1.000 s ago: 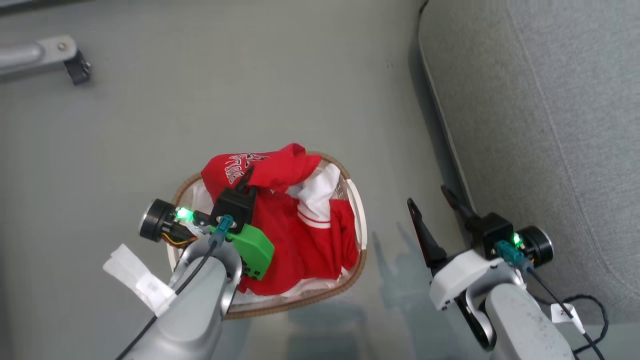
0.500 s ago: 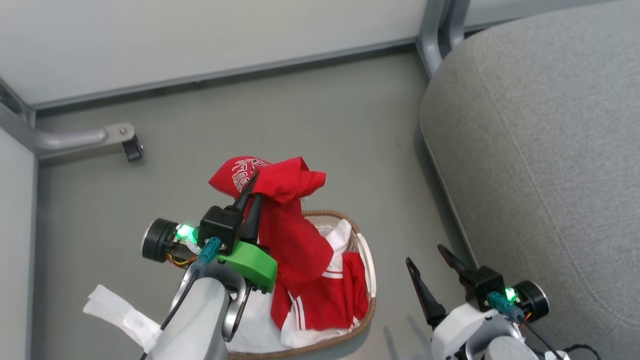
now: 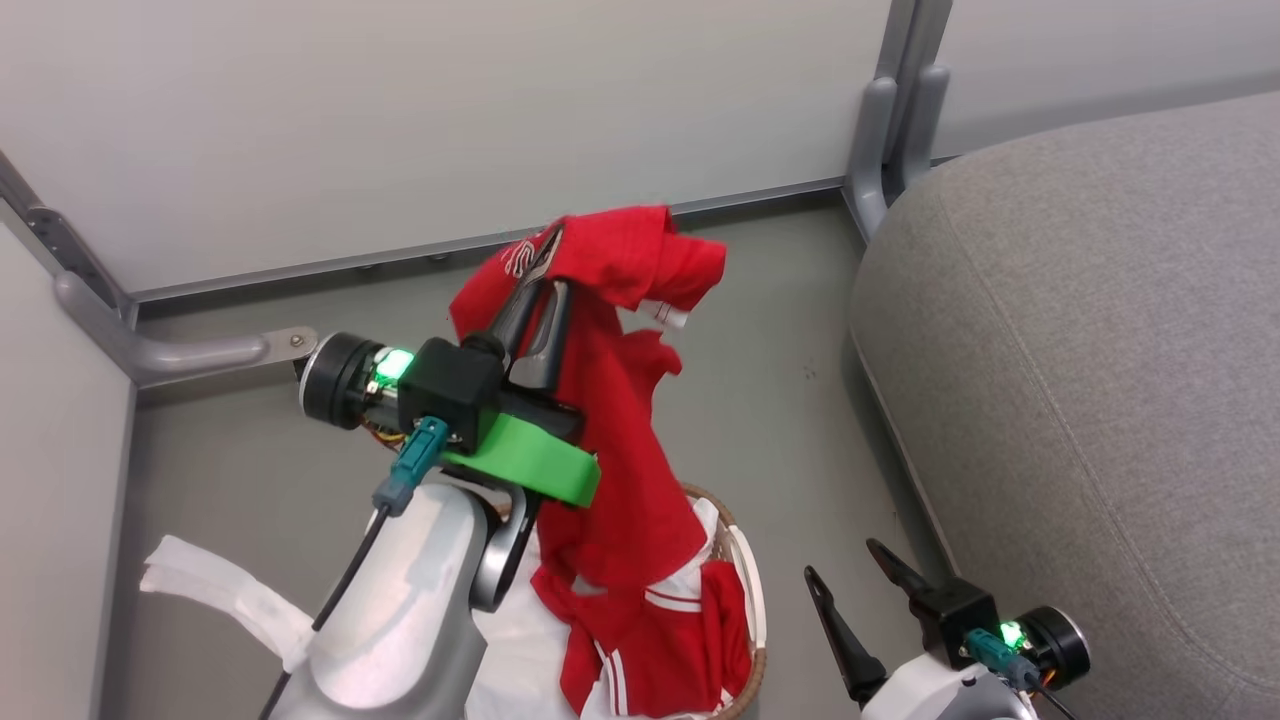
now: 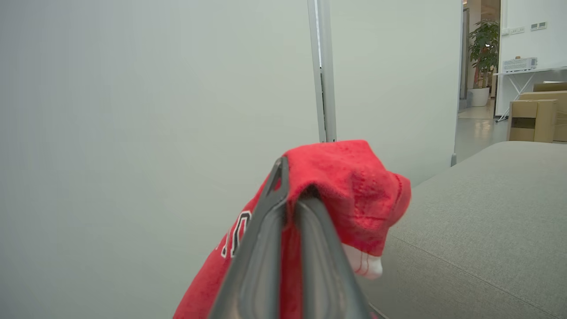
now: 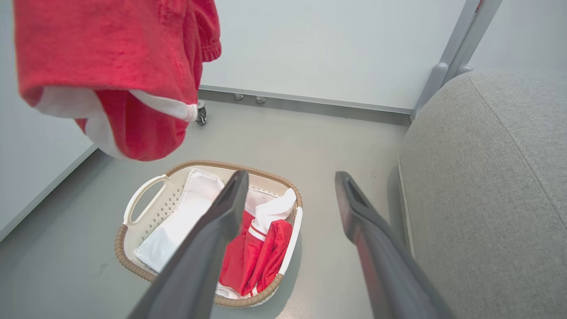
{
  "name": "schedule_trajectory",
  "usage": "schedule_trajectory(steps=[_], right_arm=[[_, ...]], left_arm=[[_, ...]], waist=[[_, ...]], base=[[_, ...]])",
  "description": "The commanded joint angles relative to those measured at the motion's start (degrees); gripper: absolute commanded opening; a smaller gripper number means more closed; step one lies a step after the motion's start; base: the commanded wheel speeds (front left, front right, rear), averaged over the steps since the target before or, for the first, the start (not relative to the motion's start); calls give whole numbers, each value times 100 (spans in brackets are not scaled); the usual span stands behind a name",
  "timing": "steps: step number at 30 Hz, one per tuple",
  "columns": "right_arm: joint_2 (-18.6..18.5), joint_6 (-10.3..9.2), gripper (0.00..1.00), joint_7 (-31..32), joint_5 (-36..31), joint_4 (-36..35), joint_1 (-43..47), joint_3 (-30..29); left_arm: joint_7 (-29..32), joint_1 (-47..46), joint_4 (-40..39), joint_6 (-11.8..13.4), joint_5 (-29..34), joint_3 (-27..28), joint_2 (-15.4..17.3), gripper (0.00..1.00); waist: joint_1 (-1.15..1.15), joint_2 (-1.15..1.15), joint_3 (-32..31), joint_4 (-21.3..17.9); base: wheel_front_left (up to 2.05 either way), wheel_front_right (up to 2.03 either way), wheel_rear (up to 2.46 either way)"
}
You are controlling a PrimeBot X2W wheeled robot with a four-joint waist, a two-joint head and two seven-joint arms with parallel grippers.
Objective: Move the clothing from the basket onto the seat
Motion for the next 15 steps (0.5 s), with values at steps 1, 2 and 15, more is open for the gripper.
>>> schedule_trajectory(steps=[1, 2, 15], right_arm=[[-26, -6, 100, -27, 96, -96, 74, 63], [-25, -6, 100, -26, 200, -202, 45, 171], [-27, -6, 100, -26, 650, -955, -1090, 1347]], left_arm=[[-2, -109, -70, 53, -80, -61, 5, 0], [-2, -151, -128, 81, -131, -118, 6, 0], [-2, -426, -94, 302, -488, -722, 6, 0]], waist=[[0, 0, 2, 5], [0, 0, 8, 4], [0, 0, 132, 20]], base=[[0, 0, 0], [0, 0, 0], [0, 0, 0]])
